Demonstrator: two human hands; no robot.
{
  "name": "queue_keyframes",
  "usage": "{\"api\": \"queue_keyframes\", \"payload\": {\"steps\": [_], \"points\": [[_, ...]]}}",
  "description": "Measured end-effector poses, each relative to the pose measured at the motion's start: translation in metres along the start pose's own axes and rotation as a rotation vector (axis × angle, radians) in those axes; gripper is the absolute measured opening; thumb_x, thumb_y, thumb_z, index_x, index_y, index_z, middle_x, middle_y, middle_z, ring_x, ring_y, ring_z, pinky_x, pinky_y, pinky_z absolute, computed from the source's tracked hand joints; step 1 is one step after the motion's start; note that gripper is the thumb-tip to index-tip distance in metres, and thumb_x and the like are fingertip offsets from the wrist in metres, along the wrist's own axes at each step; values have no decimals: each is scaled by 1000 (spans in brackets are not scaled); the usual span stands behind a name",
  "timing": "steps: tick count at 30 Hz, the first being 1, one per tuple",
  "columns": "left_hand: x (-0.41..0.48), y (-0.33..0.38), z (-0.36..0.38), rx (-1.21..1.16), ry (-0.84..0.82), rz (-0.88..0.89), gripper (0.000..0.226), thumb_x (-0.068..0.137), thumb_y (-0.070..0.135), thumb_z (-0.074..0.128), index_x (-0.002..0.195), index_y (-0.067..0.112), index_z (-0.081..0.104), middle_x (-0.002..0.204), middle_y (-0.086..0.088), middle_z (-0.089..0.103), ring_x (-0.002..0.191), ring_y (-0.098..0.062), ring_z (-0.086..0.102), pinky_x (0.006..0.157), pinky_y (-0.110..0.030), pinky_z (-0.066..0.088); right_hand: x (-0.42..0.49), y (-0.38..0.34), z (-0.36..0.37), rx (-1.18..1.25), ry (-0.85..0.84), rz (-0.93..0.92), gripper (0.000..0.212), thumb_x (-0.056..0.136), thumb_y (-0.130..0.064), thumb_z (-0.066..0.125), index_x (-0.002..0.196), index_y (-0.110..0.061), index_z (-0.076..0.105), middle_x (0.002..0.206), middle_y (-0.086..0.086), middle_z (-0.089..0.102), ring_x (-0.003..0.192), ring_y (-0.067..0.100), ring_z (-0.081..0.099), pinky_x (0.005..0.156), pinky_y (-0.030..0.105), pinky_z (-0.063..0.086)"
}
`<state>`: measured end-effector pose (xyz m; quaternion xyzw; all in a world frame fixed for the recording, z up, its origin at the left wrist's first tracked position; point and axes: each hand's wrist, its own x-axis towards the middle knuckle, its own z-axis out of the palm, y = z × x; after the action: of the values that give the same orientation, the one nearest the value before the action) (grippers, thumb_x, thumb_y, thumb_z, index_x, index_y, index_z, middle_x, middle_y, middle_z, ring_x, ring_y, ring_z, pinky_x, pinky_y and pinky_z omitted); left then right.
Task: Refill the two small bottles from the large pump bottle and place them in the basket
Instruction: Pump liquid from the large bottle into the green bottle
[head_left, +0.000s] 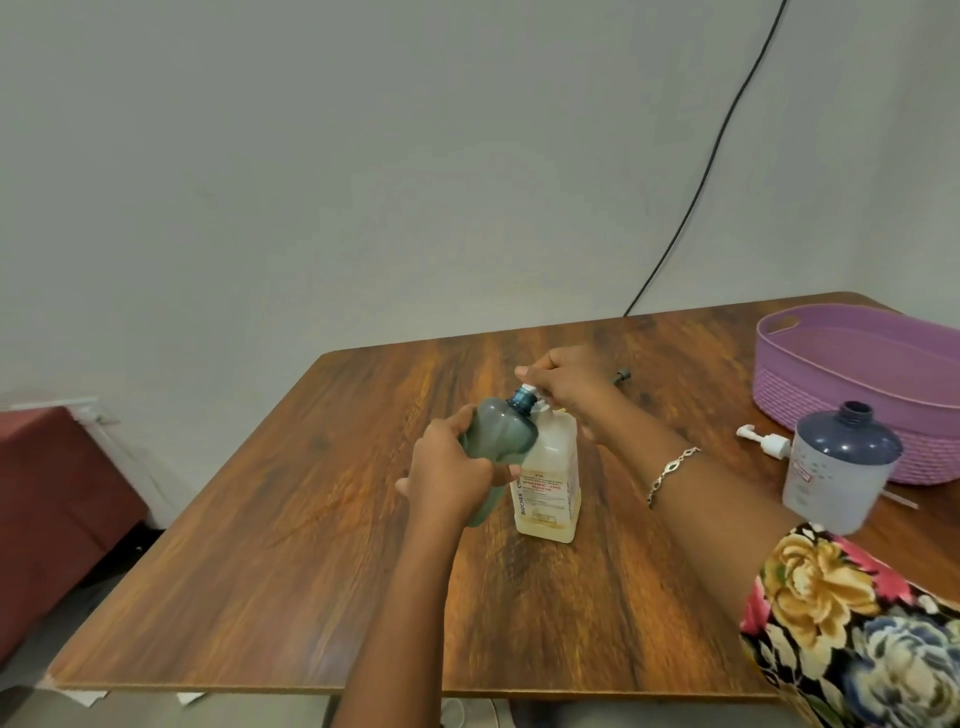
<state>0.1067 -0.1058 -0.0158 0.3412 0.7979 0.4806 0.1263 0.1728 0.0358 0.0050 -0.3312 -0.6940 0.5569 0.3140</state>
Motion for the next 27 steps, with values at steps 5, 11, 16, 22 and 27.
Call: {"api": "queue_keyframes", "payload": {"steps": [5, 11, 16, 22, 27], "points": [[-2, 3, 0, -45, -10, -15, 83, 60, 11, 84, 135, 20, 48, 127, 1, 55, 115, -23, 49, 100, -52, 37, -2, -4, -1, 42, -14, 11, 21, 83, -15, 65, 67, -12, 52, 70, 1, 58, 61, 10, 52, 53, 22, 44], [1, 5, -2, -30, 8, 18, 82, 59, 12, 85, 133, 21, 51, 124, 2, 58, 113, -23, 51, 98, -52, 38, -1, -11, -2, 101, -24, 42, 18, 84, -9, 64, 69, -10, 53, 70, 2, 61, 63, 13, 57, 49, 21, 47], [-4, -1, 4, -32, -9, -16, 82, 61, 14, 84, 135, 22, 48, 126, 2, 56, 113, -22, 51, 99, -52, 38, -3, 2, 5, 141, 12, 58, 17, 84, -12, 63, 70, -10, 53, 99, 20, 65, 95, 32, 63, 85, 46, 52], [0, 9, -5, -16, 6, 31, 80, 60, 13, 85, 132, 21, 51, 120, 3, 58, 111, -23, 53, 97, -52, 39, 0, -14, -3, 135, -41, 34, 15, 84, 2, 58, 73, -7, 53, 99, 11, 67, 102, 21, 63, 75, 33, 56], [-2, 3, 1, 0, -25, 3, 82, 61, 14, 84, 134, 21, 48, 125, 2, 56, 113, -22, 51, 99, -52, 37, 0, 0, 3, 75, 0, 17, 18, 85, -12, 62, 70, -11, 53, 99, 18, 66, 97, 29, 63, 85, 43, 52]]}}
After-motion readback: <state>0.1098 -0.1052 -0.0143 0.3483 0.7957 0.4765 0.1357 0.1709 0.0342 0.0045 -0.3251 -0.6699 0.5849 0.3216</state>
